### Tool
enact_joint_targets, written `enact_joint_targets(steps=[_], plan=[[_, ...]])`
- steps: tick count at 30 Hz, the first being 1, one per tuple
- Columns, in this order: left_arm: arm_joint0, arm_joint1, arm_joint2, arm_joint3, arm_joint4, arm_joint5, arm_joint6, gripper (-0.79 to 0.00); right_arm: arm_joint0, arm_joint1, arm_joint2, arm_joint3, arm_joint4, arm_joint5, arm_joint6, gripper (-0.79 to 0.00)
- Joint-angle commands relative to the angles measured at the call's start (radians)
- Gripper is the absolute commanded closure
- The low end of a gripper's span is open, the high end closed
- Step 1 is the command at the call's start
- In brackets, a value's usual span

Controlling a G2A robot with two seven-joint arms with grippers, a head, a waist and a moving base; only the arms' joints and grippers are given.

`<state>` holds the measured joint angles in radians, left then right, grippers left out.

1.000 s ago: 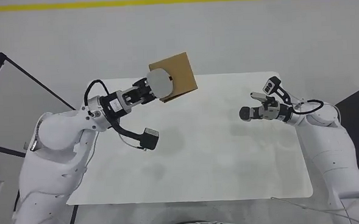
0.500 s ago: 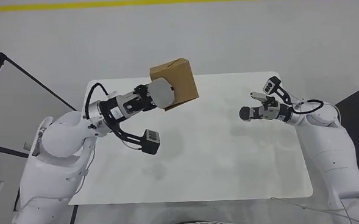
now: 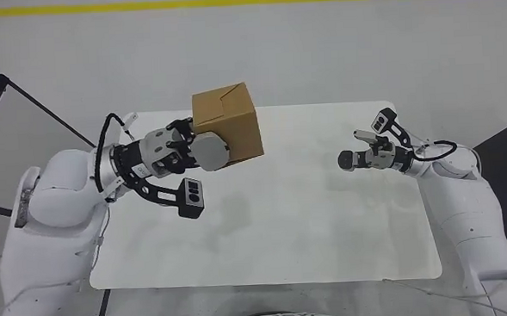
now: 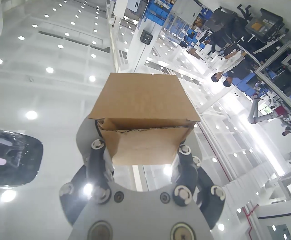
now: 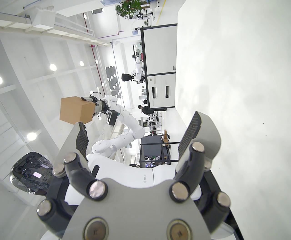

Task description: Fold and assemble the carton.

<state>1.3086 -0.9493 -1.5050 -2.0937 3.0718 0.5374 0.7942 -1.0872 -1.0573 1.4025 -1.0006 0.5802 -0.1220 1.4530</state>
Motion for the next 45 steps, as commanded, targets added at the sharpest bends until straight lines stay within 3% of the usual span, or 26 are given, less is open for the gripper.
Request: enact_joint_targets(steps=[1, 9, 24, 26, 28, 32, 39, 45], plan=[[0.003, 0.004, -0.01, -0.004, 0.0, 0.022, 0.01, 0.0, 0.0, 0.0, 0.0, 0.0, 0.0, 0.0, 0.0, -0.785], [0.011, 0.01, -0.025, -0.018, 0.0, 0.071, 0.029, 0.0, 0.0, 0.0, 0.0, 0.0, 0.0, 0.0, 0.0, -0.785], [0.022, 0.003, -0.006, -0.015, 0.0, 0.069, 0.019, 0.0, 0.0, 0.0, 0.0, 0.0, 0.0, 0.0, 0.0, -0.785], [0.031, 0.002, 0.021, -0.01, 0.0, 0.03, 0.015, 0.0, 0.0, 0.0, 0.0, 0.0, 0.0, 0.0, 0.0, -0.785], [0.035, 0.004, 0.053, 0.016, 0.0, -0.075, 0.051, 0.0, 0.0, 0.0, 0.0, 0.0, 0.0, 0.0, 0.0, -0.785], [0.039, -0.003, 0.127, 0.032, -0.044, -0.245, -0.021, 0.0, 0.0, 0.0, 0.0, 0.0, 0.0, 0.0, 0.0, -0.785], [0.023, -0.007, 0.155, 0.062, -0.229, -0.443, 0.001, 0.0, 0.0, 0.0, 0.0, 0.0, 0.0, 0.0, 0.0, -0.785], [0.023, -0.008, 0.155, 0.062, -0.246, -0.45, -0.001, 0.0, 0.0, 0.0, 0.0, 0.0, 0.0, 0.0, 0.0, -0.785]])
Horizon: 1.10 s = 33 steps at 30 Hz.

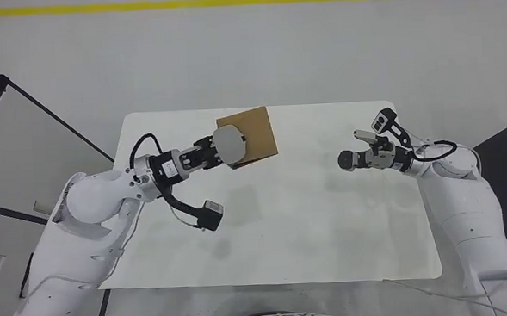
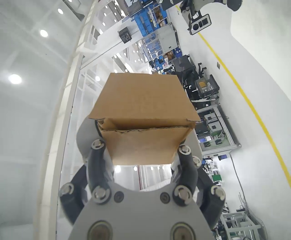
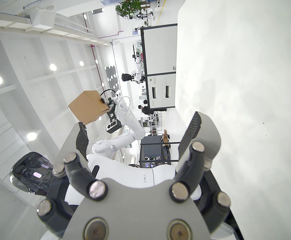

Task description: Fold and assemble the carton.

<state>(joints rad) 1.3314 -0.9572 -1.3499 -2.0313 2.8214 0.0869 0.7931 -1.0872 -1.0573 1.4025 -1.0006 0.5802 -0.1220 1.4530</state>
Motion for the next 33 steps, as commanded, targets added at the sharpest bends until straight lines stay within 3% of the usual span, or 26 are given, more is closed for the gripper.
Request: enact_joint_targets(steps=[1, 5, 9, 12, 15, 23, 26, 30, 33], plan=[[0.0, 0.0, 0.0, 0.0, 0.005, 0.0, 0.0, 0.0, 0.0, 0.0, 0.0, 0.0, 0.0, 0.0, 0.0, -0.785], [0.013, -0.004, -0.004, 0.006, -0.142, -0.073, -0.02, 0.0, 0.0, 0.0, 0.0, 0.0, 0.0, 0.0, 0.0, -0.785], [0.002, -0.002, -0.029, 0.023, -0.312, -0.324, -0.039, 0.0, 0.0, 0.0, 0.0, 0.0, 0.0, 0.0, 0.0, -0.785], [-0.009, -0.007, -0.039, 0.029, -0.487, -0.446, -0.068, 0.0, 0.0, 0.0, 0.0, 0.0, 0.0, 0.0, 0.0, -0.785], [-0.02, -0.006, -0.038, 0.024, -0.535, -0.526, -0.096, 0.0, 0.0, 0.0, 0.0, 0.0, 0.0, 0.0, 0.0, -0.785], [-0.02, -0.006, -0.038, 0.024, -0.535, -0.526, -0.096, 0.0, 0.0, 0.0, 0.0, 0.0, 0.0, 0.0, 0.0, -0.785], [-0.022, -0.009, -0.01, 0.051, -0.647, -0.65, -0.107, 0.0, 0.0, 0.0, 0.0, 0.0, 0.0, 0.0, 0.0, -0.785], [-0.081, -0.015, 0.013, 0.088, -0.819, -0.859, -0.204, 0.0, 0.0, 0.0, 0.0, 0.0, 0.0, 0.0, 0.0, -0.785], [-0.115, -0.027, 0.021, 0.131, -1.023, -0.938, -0.29, 0.0, 0.0, 0.0, 0.0, 0.0, 0.0, 0.0, 0.0, -0.785]])
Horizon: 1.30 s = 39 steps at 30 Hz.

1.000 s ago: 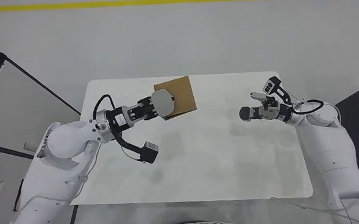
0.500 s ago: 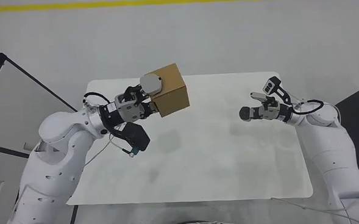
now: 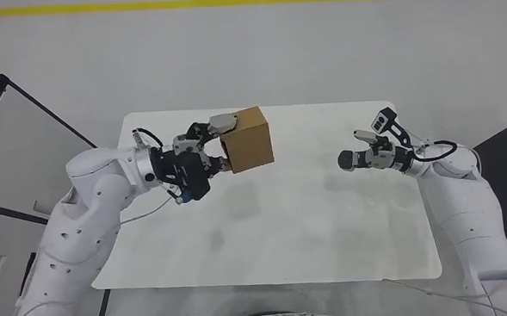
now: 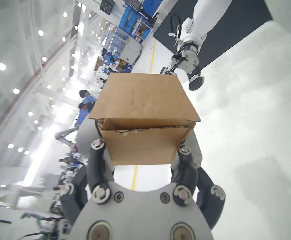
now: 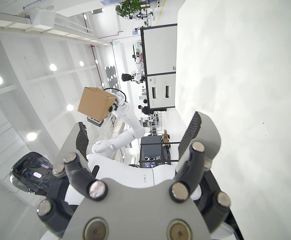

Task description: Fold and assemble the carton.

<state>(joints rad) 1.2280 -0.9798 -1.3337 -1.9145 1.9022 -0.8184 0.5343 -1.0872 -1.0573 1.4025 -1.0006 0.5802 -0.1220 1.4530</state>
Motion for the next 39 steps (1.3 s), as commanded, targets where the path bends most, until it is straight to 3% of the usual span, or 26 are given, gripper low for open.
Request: enact_joint_targets(steps=[1, 3, 11, 16, 23, 30, 39], plan=[[-0.022, -0.008, 0.006, 0.029, -0.175, -0.038, -0.051, 0.0, 0.0, 0.0, 0.0, 0.0, 0.0, 0.0, 0.0, -0.785], [-0.047, -0.012, 0.02, 0.027, -0.239, -0.074, -0.126, 0.0, 0.0, 0.0, 0.0, 0.0, 0.0, 0.0, 0.0, -0.785], [-0.043, -0.014, 0.022, 0.033, -0.264, -0.058, -0.138, 0.0, 0.0, 0.0, 0.0, 0.0, 0.0, 0.0, 0.0, -0.785], [-0.071, -0.02, 0.07, 0.123, -0.419, -0.166, -0.241, 0.0, 0.0, 0.0, 0.0, 0.0, 0.0, 0.0, 0.0, -0.785], [-0.145, -0.04, 0.18, 0.24, -0.544, -0.189, -0.385, 0.0, 0.0, 0.0, 0.0, 0.0, 0.0, 0.0, 0.0, -0.785], [-0.188, -0.06, 0.265, 0.339, -0.571, -0.162, -0.413, 0.0, 0.0, 0.0, 0.0, 0.0, 0.0, 0.0, 0.0, -0.785], [-0.188, -0.06, 0.265, 0.339, -0.571, -0.162, -0.413, 0.0, 0.0, 0.0, 0.0, 0.0, 0.0, 0.0, 0.0, -0.785]])
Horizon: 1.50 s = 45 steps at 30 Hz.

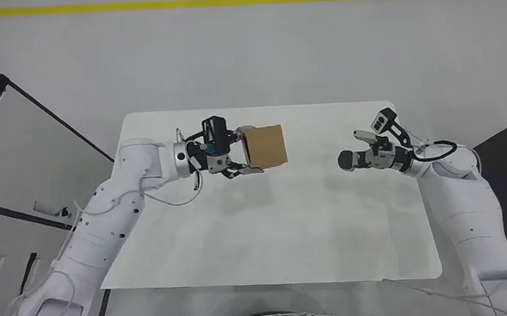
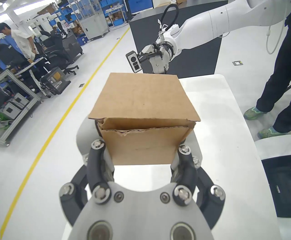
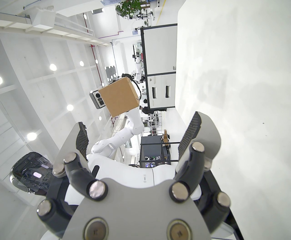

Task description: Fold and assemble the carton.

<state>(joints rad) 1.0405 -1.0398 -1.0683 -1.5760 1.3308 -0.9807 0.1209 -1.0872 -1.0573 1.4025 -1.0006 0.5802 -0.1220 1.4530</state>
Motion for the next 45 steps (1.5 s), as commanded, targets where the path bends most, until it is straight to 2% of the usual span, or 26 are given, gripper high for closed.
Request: enact_joint_targets(steps=[1, 6, 11, 18, 23, 25, 34, 36, 39, 45], plan=[[0.0, 0.0, 0.0, 0.0, 0.0, 0.0, 0.0, 0.0, 0.0, 0.0, 0.0, 0.0, 0.0, 0.0, 0.0, -0.785], [0.01, -0.001, 0.006, 0.001, 0.005, 0.021, -0.012, 0.0, 0.0, 0.0, 0.0, 0.0, 0.0, 0.0, 0.0, -0.785], [0.021, -0.016, 0.079, -0.002, 0.046, 0.067, 0.003, 0.0, 0.0, 0.0, 0.0, 0.0, 0.0, 0.0, 0.0, -0.785], [-0.025, -0.05, 0.205, 0.133, 0.111, 0.082, 0.128, 0.0, 0.0, 0.0, 0.0, 0.0, 0.0, 0.0, 0.0, -0.785], [-0.093, -0.087, 0.291, 0.28, 0.113, 0.053, 0.252, 0.0, 0.0, 0.0, 0.0, 0.0, 0.0, 0.0, 0.0, -0.785], [-0.123, -0.098, 0.314, 0.321, 0.123, 0.047, 0.265, 0.0, 0.0, 0.0, 0.0, 0.0, 0.0, 0.0, 0.0, -0.785], [-0.113, -0.098, 0.314, 0.328, 0.125, 0.061, 0.257, 0.0, 0.0, 0.0, 0.0, 0.0, 0.0, 0.0, 0.0, -0.785], [-0.117, -0.1, 0.312, 0.362, 0.122, 0.065, 0.247, 0.0, 0.0, 0.0, 0.0, 0.0, 0.0, 0.0, 0.0, -0.785], [-0.132, -0.105, 0.323, 0.417, 0.116, 0.019, 0.289, 0.0, 0.0, 0.0, 0.0, 0.0, 0.0, 0.0, 0.0, -0.785], [-0.172, -0.132, 0.385, 0.541, 0.178, 0.008, 0.393, 0.0, 0.0, 0.0, 0.0, 0.0, 0.0, 0.0, 0.0, -0.785]])
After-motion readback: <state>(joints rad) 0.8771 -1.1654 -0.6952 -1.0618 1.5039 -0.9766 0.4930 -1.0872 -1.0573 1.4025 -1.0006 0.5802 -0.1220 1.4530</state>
